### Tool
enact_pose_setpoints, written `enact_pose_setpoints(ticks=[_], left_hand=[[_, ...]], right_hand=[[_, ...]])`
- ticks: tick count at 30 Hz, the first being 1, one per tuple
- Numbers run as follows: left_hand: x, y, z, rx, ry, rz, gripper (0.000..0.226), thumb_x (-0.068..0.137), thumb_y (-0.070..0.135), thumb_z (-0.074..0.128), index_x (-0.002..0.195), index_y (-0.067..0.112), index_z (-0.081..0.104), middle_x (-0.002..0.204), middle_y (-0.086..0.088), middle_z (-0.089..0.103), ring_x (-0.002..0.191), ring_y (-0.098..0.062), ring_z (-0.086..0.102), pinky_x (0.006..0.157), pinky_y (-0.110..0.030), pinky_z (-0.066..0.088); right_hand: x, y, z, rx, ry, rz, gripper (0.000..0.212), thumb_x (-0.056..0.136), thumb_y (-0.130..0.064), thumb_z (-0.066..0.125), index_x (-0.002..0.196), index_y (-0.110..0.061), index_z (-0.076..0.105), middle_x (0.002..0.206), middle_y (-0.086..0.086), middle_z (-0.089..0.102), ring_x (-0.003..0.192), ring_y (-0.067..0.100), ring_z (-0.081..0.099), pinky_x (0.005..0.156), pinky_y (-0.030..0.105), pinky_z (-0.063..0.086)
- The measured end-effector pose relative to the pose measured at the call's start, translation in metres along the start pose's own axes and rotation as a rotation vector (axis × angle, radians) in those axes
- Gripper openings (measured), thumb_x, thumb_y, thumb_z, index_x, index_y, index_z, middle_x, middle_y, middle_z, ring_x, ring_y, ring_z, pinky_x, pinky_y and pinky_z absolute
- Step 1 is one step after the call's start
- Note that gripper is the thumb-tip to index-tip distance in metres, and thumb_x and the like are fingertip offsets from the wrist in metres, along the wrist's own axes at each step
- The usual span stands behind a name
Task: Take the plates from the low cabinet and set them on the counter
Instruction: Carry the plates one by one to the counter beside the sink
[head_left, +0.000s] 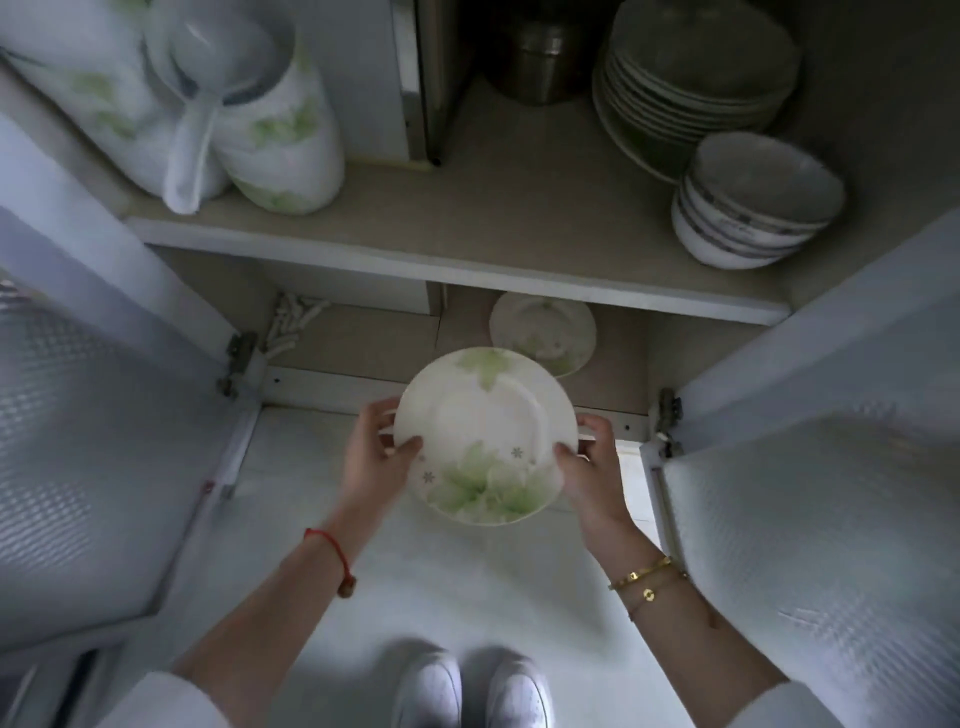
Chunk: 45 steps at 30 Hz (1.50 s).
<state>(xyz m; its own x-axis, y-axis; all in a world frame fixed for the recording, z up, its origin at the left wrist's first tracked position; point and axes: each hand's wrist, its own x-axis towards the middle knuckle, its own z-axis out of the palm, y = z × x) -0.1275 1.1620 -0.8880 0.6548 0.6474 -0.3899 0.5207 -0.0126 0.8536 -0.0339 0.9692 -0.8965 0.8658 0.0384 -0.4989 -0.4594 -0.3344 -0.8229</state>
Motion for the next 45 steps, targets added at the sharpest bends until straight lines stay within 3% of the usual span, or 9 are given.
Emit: enact_pose_setpoints(ticks=[3,5,7,10,20,25,36,40,45], left_hand=[[-0.048,0.043,-0.029,0.066,0.006,0.028,0.046,0.087,-0.009,0.065,0.129,0.001,0.05,0.123,-0.015,0.06,0.094,-0.023,0.056,0.064,-0.015,0.047],[-0.079,0.075,-0.049,0.057,-0.003,0.022,0.046,0.086,-0.01,0.064,0.129,0.001,0.049,0.123,-0.016,0.06,0.097,-0.024,0.057,0.072,-0.025,0.05],[-0.109,0.114,-0.069,0.032,-0.004,0.028,0.046,0.086,-0.009,0.064,0.128,0.003,0.049,0.123,-0.013,0.061,0.102,-0.028,0.059,0.079,-0.031,0.052],[-0.151,0.17,-0.093,-0.021,-0.015,0.083,0.045,0.085,-0.01,0.063,0.124,0.008,0.053,0.116,-0.003,0.062,0.102,-0.024,0.062,0.069,-0.011,0.05],[-0.264,0.371,-0.148,-0.124,-0.145,0.208,0.053,0.083,-0.001,0.07,0.117,0.037,0.056,0.118,0.009,0.063,0.1,0.005,0.061,0.078,-0.01,0.049],[-0.287,0.467,-0.142,-0.16,-0.295,0.284,0.049,0.082,-0.005,0.071,0.124,0.017,0.057,0.113,0.006,0.068,0.092,0.005,0.066,0.076,-0.013,0.052],[-0.356,0.586,-0.065,-0.021,-0.726,0.461,0.048,0.078,0.013,0.078,0.116,0.033,0.058,0.112,0.011,0.065,0.092,0.004,0.067,0.069,-0.015,0.056],[-0.403,0.606,-0.013,0.054,-0.869,0.483,0.048,0.078,0.01,0.079,0.118,0.028,0.059,0.112,0.01,0.066,0.099,-0.01,0.068,0.078,-0.027,0.06],[-0.474,0.627,0.07,0.118,-1.054,0.547,0.048,0.077,0.011,0.079,0.117,0.03,0.059,0.109,0.015,0.066,0.1,-0.007,0.067,0.079,-0.025,0.059]], right_hand=[[-0.052,-0.04,-0.019,0.003,-0.018,0.036,0.04,0.085,0.003,0.053,0.116,-0.022,0.05,0.103,0.014,0.065,0.093,0.03,0.062,0.084,0.046,0.052],[-0.085,-0.07,-0.034,0.0,-0.031,0.06,0.039,0.085,0.002,0.053,0.113,-0.026,0.049,0.103,0.015,0.064,0.09,0.029,0.062,0.083,0.046,0.053],[-0.119,-0.107,-0.051,0.019,-0.029,0.064,0.039,0.085,0.0,0.053,0.111,-0.029,0.048,0.101,0.013,0.064,0.085,0.024,0.062,0.072,0.037,0.056],[-0.163,-0.16,-0.079,0.021,-0.028,0.062,0.039,0.087,-0.003,0.054,0.106,-0.036,0.048,0.095,0.003,0.065,0.081,0.018,0.062,0.059,0.021,0.048],[-0.311,-0.346,-0.197,0.19,0.034,-0.026,0.036,0.071,-0.01,0.055,0.106,-0.017,0.055,0.089,0.012,0.059,0.082,0.027,0.056,0.074,0.041,0.048],[-0.352,-0.411,-0.26,0.221,0.155,-0.111,0.035,0.078,-0.007,0.057,0.11,-0.022,0.054,0.088,0.007,0.061,0.073,0.017,0.059,0.06,0.029,0.047],[-0.44,-0.422,-0.38,0.46,0.586,-0.126,0.035,0.086,0.006,0.055,0.114,-0.014,0.056,0.085,0.007,0.058,0.066,0.013,0.059,0.052,0.016,0.047],[-0.477,-0.402,-0.429,0.489,0.808,-0.136,0.033,0.082,0.011,0.056,0.107,-0.011,0.059,0.082,0.002,0.055,0.064,0.011,0.053,0.052,0.013,0.046],[-0.516,-0.367,-0.508,0.509,0.999,-0.107,0.035,0.08,0.009,0.061,0.112,-0.006,0.06,0.086,0.001,0.055,0.079,0.022,0.053,0.064,0.032,0.045]])
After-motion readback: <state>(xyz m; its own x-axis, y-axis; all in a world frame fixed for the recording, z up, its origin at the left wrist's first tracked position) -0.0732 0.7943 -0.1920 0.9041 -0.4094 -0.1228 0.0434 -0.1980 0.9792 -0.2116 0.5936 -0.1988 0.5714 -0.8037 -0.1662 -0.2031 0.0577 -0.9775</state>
